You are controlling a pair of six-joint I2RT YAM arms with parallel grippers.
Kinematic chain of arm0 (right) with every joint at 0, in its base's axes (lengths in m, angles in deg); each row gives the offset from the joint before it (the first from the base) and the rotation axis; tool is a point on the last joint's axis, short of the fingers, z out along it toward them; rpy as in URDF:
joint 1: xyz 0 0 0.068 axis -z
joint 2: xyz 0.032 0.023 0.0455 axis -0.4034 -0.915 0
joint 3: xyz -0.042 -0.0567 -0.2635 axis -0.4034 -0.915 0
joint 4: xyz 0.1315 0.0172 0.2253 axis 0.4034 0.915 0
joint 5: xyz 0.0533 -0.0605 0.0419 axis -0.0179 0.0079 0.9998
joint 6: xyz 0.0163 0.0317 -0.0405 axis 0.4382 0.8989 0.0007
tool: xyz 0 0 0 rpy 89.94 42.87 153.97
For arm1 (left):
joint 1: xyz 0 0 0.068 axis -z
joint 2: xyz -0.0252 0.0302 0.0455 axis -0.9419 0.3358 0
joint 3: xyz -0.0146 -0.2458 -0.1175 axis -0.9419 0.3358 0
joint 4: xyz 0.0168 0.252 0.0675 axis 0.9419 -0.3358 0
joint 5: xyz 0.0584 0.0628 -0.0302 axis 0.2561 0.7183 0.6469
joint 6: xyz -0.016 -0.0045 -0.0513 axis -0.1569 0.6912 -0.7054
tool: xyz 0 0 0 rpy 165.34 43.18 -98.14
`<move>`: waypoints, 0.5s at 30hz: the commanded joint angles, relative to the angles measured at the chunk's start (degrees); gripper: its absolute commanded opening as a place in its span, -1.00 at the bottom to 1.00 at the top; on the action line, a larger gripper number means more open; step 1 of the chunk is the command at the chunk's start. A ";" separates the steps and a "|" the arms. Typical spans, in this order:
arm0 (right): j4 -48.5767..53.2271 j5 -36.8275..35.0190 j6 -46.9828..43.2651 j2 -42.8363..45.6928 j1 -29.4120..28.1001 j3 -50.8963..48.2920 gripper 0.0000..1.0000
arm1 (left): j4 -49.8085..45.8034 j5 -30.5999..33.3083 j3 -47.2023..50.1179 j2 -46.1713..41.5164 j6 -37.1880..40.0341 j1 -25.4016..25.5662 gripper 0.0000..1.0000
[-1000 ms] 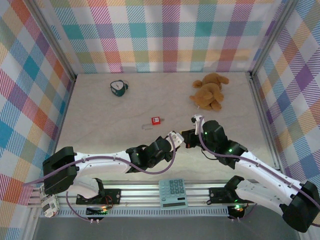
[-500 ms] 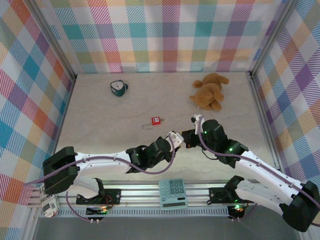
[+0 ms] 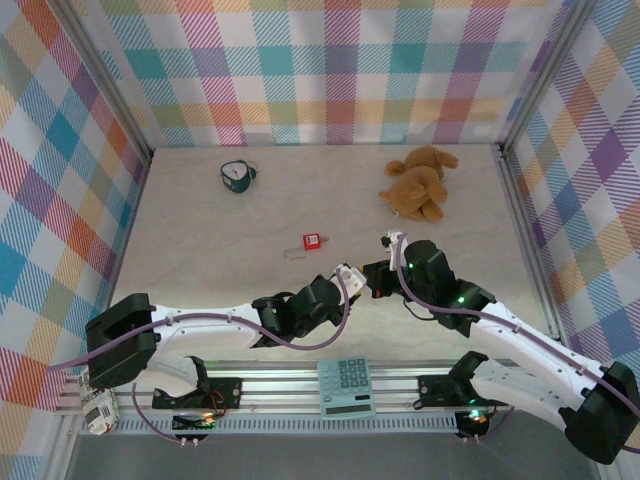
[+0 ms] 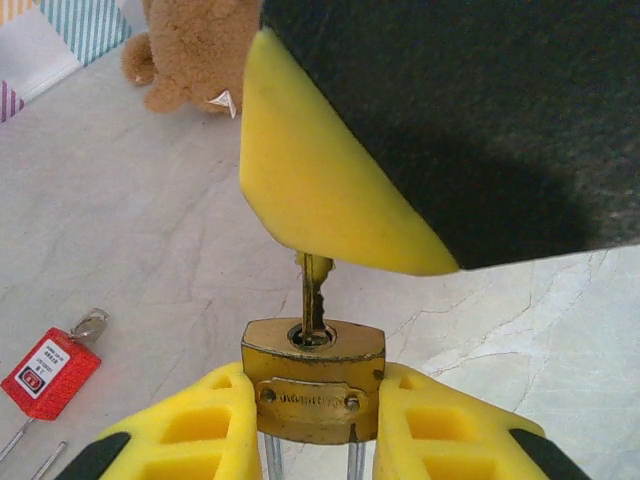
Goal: Unlock with the key
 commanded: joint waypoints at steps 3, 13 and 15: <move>4.37 3.65 1.16 -2.45 -1.05 -1.62 -1.00 | 11.18 2.78 -1.47 -1.58 0.34 0.36 -0.59; 3.14 3.92 1.94 -3.81 -2.69 -1.71 -1.00 | 12.78 3.13 -2.37 -0.82 1.06 0.32 -0.60; 2.39 5.09 2.05 -3.70 -2.92 -2.02 -1.00 | 12.71 2.87 -2.69 -0.42 1.14 0.35 -0.60</move>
